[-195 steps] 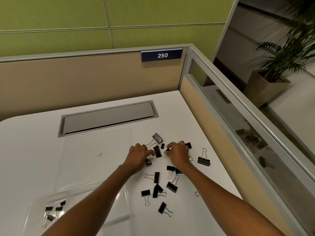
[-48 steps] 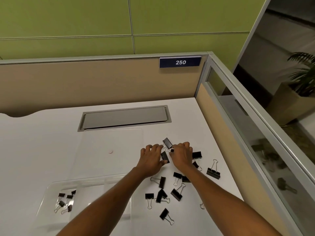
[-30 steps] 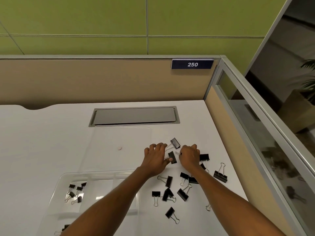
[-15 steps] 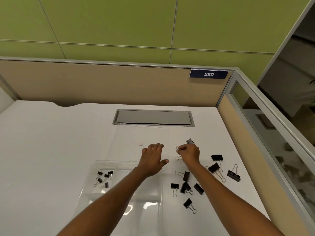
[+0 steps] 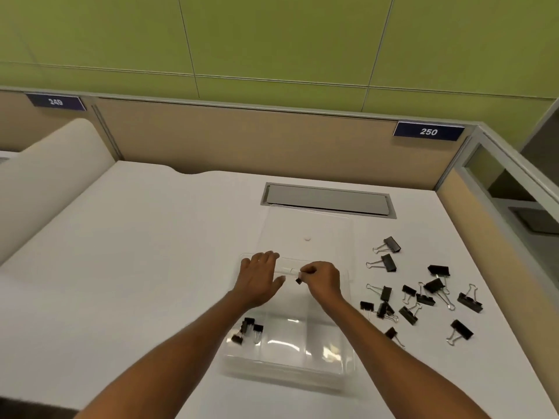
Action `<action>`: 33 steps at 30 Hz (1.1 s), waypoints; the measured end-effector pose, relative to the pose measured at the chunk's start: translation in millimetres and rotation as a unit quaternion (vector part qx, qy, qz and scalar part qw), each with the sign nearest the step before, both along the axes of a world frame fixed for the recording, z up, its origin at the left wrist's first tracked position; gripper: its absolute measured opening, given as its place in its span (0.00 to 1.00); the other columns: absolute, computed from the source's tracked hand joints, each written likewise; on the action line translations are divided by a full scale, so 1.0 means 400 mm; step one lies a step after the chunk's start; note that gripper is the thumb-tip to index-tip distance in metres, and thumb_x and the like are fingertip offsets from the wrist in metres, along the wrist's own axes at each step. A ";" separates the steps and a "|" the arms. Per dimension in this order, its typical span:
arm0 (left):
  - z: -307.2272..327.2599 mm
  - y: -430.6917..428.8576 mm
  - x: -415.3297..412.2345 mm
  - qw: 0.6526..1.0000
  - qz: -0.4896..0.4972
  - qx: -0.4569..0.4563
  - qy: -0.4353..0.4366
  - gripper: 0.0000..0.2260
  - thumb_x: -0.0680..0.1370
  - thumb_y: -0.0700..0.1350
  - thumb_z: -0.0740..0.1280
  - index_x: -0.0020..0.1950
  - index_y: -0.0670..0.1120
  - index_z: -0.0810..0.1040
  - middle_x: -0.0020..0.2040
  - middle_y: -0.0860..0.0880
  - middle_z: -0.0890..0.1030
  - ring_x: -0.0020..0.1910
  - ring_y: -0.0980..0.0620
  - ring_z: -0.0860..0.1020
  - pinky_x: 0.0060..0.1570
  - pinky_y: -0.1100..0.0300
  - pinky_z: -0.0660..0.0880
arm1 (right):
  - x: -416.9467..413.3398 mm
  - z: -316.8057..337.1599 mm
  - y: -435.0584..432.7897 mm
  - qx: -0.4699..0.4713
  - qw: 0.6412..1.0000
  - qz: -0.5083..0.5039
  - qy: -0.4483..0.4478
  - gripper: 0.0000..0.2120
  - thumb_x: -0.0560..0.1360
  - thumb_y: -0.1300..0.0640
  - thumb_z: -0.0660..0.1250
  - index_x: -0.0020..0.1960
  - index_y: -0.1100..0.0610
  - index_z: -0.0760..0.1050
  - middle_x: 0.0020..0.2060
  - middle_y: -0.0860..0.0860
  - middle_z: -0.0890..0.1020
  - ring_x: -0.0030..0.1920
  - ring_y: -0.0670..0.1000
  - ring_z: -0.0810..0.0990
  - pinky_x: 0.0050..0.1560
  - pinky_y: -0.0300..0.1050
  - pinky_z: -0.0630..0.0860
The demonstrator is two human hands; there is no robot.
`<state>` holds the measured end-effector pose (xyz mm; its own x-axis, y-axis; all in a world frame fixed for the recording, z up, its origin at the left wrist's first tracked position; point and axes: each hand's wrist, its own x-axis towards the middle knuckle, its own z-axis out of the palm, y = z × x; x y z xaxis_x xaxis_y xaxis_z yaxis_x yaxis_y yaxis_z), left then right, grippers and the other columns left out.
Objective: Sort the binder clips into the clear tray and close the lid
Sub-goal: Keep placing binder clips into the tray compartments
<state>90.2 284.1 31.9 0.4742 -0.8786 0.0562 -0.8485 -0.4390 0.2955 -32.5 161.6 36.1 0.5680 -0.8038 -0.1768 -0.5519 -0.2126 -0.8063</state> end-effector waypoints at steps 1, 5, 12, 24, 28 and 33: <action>-0.002 0.027 0.011 1.000 0.007 0.000 -0.001 0.24 0.77 0.58 0.57 0.69 0.47 0.63 0.69 0.49 0.69 0.67 0.46 0.65 0.61 0.47 0.62 | 0.009 -0.004 0.028 0.001 1.000 0.008 -0.001 0.06 0.66 0.61 0.71 0.32 0.53 0.82 0.32 0.46 0.84 0.38 0.47 0.81 0.45 0.49 0.79; -0.019 0.122 0.046 1.000 0.027 -0.002 0.005 0.28 0.76 0.63 0.49 0.69 0.47 0.63 0.68 0.49 0.69 0.67 0.47 0.66 0.60 0.48 0.62 | 0.043 -0.023 0.128 -0.010 0.999 0.039 -0.011 0.05 0.67 0.59 0.73 0.35 0.50 0.82 0.34 0.43 0.83 0.47 0.50 0.80 0.51 0.51 0.78; -0.047 0.219 0.060 1.000 0.026 -0.004 0.001 0.32 0.74 0.67 0.44 0.69 0.47 0.64 0.67 0.48 0.71 0.65 0.46 0.68 0.59 0.47 0.63 | 0.056 -0.062 0.252 -0.084 0.992 0.093 0.035 0.04 0.68 0.55 0.73 0.43 0.51 0.84 0.40 0.44 0.85 0.55 0.49 0.76 0.58 0.50 0.71; -0.068 0.194 0.002 1.000 -0.006 -0.025 -0.001 0.27 0.76 0.63 0.48 0.66 0.47 0.67 0.66 0.48 0.72 0.69 0.42 0.63 0.60 0.44 0.63 | -0.014 -0.061 0.308 -0.190 0.973 0.117 0.065 0.11 0.73 0.51 0.69 0.54 0.50 0.81 0.49 0.52 0.78 0.60 0.51 0.68 0.53 0.43 0.57; -0.055 0.143 -0.027 0.999 -0.023 -0.031 -0.013 0.28 0.75 0.63 0.49 0.64 0.46 0.70 0.63 0.47 0.76 0.65 0.43 0.67 0.57 0.46 0.66 | -0.070 -0.031 0.280 -0.186 0.980 0.058 0.040 0.11 0.73 0.52 0.70 0.55 0.51 0.81 0.51 0.51 0.77 0.62 0.50 0.66 0.55 0.43 0.59; -0.049 0.062 -0.089 0.997 -0.063 -0.026 -0.023 0.27 0.76 0.63 0.50 0.63 0.46 0.71 0.61 0.47 0.76 0.64 0.43 0.69 0.56 0.44 0.67 | -0.159 0.011 0.234 -0.190 0.981 0.003 0.033 0.11 0.74 0.55 0.70 0.55 0.55 0.81 0.52 0.52 0.77 0.63 0.50 0.65 0.61 0.46 0.63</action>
